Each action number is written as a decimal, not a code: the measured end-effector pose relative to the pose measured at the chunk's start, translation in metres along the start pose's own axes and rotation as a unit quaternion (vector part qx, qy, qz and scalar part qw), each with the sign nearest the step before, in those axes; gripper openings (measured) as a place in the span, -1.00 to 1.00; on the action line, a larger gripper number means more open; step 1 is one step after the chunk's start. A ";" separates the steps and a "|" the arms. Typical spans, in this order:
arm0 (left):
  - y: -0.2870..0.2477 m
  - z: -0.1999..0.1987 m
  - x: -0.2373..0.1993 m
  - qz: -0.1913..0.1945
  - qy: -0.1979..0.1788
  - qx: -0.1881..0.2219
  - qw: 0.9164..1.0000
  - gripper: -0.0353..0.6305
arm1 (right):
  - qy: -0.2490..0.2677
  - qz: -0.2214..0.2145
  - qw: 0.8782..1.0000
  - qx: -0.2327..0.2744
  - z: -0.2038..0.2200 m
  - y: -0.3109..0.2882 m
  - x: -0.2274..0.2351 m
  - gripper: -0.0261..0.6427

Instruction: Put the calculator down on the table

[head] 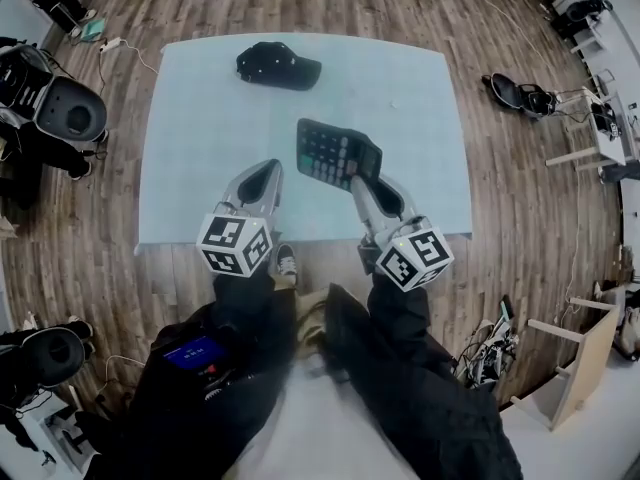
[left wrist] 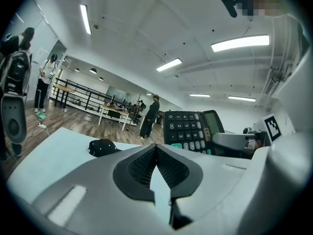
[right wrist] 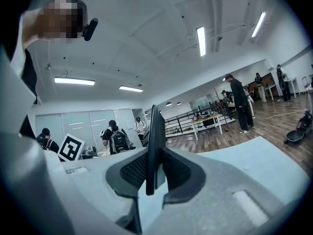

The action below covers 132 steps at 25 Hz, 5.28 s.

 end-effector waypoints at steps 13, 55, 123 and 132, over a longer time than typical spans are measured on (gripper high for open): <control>-0.050 0.084 -0.010 -0.056 0.023 -0.112 0.992 -0.90 | -0.161 0.009 0.980 -0.115 0.099 -0.025 0.083 -0.72; -0.030 0.241 -0.040 -0.108 0.092 -0.313 0.939 -0.90 | -0.379 0.062 0.878 -0.285 0.330 -0.024 0.150 -0.69; -0.103 -0.101 0.074 -0.015 -0.126 0.107 0.986 -0.90 | 0.209 0.105 0.971 0.049 -0.114 -0.051 0.071 -0.94; -0.103 -0.098 0.073 -0.016 -0.126 0.099 0.987 -0.90 | 0.202 0.107 0.972 0.049 -0.112 -0.052 0.072 -0.94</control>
Point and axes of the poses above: the fingertips, and each gripper's own axes: y backward along the fingers, x to its right, z out of its underside, the point moved 7 cm from there along y, backward along the fingers, and after that the axes turned 6 degrees about -z, right-handed, at the moved point
